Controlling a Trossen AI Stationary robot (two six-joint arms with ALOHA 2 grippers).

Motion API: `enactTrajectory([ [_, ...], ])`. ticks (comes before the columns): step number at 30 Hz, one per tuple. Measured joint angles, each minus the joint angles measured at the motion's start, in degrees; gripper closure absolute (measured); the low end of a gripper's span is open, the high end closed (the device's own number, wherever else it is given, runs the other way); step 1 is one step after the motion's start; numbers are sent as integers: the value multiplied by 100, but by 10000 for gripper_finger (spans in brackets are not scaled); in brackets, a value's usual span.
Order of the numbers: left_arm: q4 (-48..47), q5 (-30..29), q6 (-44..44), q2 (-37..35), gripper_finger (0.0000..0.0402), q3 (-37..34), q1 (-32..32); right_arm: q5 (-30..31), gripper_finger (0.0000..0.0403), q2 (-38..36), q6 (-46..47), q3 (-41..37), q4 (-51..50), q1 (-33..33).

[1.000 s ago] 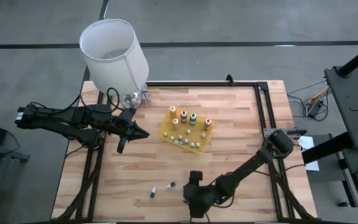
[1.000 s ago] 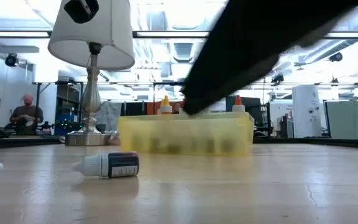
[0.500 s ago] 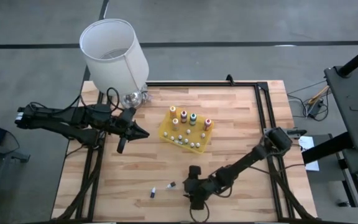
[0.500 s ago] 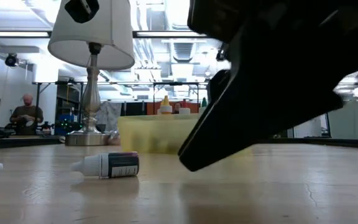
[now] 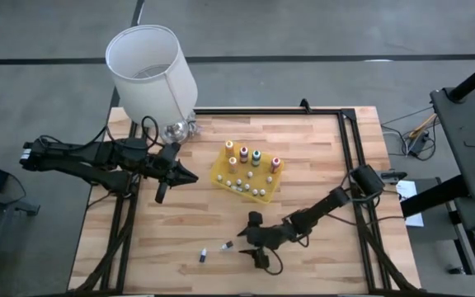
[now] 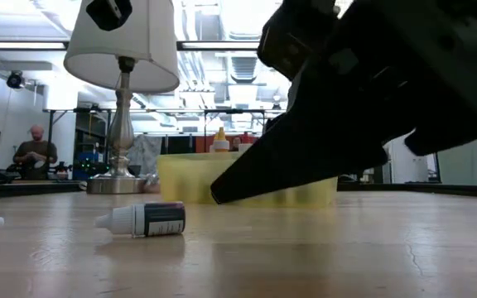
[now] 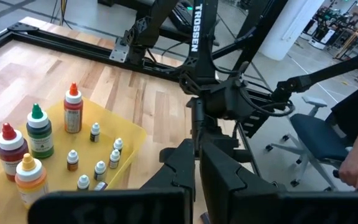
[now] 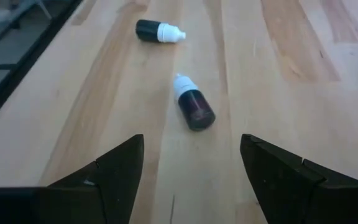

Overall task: Pick & Place food coloring
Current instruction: Put the small orange food coloring bottle into the yellow bin

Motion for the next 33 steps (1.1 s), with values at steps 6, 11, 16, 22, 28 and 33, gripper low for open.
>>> enactTrajectory([
  [6, 0, -3, 2, 0, 401, 0, 0, -138, 145, 7, -371, -207, 364, -103],
  [11, 7, -63, 4, 0, 401, 0, 0, -293, 149, 132, -573, -211, 588, -166],
  [16, 8, -72, 2, 0, 401, 0, 0, -313, 149, 348, -710, -20, 620, -201],
  [22, 11, -79, -9, 0, 401, 0, 0, -311, 156, 456, -764, 117, 626, -261],
  [28, 15, -87, -11, 0, 401, 0, 0, -312, 157, 455, -946, 248, 632, -311],
  [33, 22, -87, -15, 0, 401, 0, 0, -365, 157, 455, -1067, 344, 619, -313],
])
